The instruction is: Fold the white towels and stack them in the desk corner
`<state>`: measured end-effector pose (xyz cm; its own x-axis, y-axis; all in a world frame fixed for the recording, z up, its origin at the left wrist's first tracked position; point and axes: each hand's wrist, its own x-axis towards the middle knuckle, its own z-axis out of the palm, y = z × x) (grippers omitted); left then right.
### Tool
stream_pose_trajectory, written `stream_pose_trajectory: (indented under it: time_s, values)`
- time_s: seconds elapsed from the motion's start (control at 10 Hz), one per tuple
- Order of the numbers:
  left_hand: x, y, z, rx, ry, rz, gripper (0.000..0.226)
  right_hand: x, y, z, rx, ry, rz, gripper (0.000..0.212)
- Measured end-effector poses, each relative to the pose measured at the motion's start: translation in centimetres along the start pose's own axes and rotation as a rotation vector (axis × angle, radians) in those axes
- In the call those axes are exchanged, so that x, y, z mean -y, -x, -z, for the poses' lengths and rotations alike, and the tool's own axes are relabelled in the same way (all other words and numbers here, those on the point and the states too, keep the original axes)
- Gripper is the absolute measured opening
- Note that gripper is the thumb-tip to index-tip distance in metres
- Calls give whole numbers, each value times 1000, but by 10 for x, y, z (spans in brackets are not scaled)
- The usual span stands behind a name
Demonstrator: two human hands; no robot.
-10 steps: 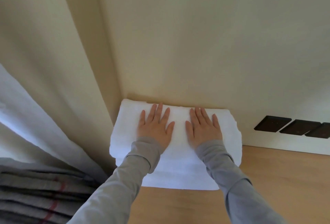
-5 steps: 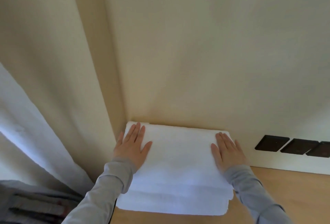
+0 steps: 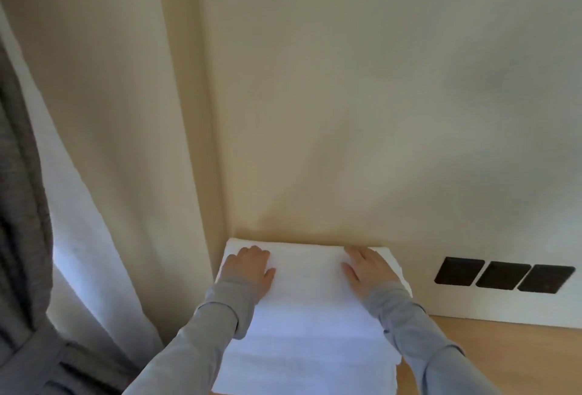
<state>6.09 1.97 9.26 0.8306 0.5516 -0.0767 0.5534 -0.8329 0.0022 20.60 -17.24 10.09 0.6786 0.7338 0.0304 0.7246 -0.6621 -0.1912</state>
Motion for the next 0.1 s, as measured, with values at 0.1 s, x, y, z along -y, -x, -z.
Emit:
stream_pose_trajectory:
  time_s: [0.1]
  values:
    - [-13, 3, 17, 309, 102, 4, 57, 21, 2, 17, 16, -62, 51, 47]
